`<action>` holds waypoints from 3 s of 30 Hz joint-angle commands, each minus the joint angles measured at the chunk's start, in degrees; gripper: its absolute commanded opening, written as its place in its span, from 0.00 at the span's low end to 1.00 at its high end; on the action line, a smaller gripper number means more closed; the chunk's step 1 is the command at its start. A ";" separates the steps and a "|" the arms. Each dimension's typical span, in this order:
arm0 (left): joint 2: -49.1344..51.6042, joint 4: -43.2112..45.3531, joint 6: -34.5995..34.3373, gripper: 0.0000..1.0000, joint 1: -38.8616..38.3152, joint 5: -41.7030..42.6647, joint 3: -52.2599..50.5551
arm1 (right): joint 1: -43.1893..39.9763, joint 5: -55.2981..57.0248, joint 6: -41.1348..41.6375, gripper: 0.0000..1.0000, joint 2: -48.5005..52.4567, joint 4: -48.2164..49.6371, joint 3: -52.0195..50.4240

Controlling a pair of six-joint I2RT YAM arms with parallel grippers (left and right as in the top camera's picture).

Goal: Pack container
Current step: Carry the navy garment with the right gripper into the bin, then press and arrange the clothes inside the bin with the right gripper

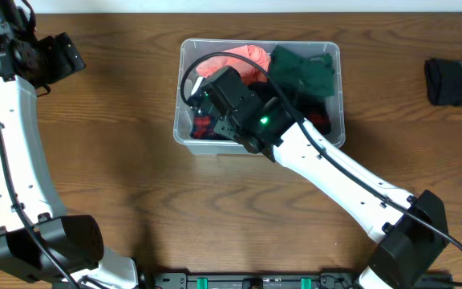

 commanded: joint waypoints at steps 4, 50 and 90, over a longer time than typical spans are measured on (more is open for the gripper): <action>0.07 -0.13 0.09 0.98 0.20 -0.48 0.04 | 1.01 -3.54 -0.74 0.48 0.13 0.04 0.76; 0.07 -0.13 0.09 0.98 0.20 -0.48 0.04 | -16.48 -13.90 21.00 0.01 -2.21 -4.11 -6.69; 0.07 -0.13 0.09 0.98 0.20 -0.48 0.04 | -10.64 -13.94 20.90 0.01 2.21 -4.02 1.22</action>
